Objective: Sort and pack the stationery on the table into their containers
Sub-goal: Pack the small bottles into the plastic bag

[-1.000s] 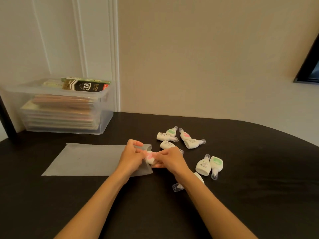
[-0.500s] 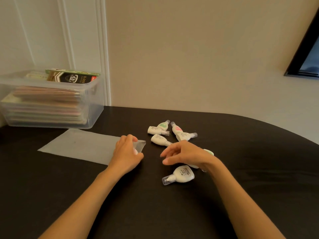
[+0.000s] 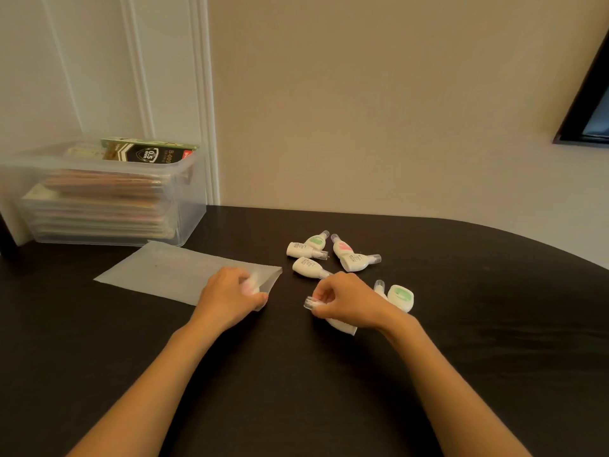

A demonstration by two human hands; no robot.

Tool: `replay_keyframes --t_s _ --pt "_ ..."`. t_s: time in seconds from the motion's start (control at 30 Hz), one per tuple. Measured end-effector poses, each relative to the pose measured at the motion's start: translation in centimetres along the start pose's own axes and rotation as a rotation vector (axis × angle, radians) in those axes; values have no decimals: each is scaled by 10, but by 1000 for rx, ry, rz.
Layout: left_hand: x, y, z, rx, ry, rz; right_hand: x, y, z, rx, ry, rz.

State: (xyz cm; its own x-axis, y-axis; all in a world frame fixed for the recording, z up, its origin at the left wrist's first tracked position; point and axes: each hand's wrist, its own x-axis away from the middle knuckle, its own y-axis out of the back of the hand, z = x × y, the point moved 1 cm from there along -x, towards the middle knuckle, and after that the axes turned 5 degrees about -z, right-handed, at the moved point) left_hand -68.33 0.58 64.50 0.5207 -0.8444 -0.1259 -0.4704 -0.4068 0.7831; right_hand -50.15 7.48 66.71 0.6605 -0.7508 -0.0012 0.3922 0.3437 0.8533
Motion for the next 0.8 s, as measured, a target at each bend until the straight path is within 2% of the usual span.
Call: replay_keyframes --t_s 0.07,0.13,0.27,0.43,0.53,0.7,0.8 --pt "-2 1 0 -2 -39 33 -2 -5 5 -115 17 -39" --pt "0 3 -2 -30 -52 57 -3 -8 11 -328 -10 -76" --pt "2 6 -2 -181 -23 -59 -13 -13 17 -730 -97 -202" --pt "2 11 -4 -36 21 -73 -22 -21 19 -997 -200 -323" --pt "1 10 -4 0 7 -101 -25 -27 18 -983 -211 -351" --pt "0 7 -2 17 -3 -212 -24 -33 17 -651 -196 -410" --pt "-2 6 -2 39 -39 -275 -25 -38 19 -533 -142 -456"
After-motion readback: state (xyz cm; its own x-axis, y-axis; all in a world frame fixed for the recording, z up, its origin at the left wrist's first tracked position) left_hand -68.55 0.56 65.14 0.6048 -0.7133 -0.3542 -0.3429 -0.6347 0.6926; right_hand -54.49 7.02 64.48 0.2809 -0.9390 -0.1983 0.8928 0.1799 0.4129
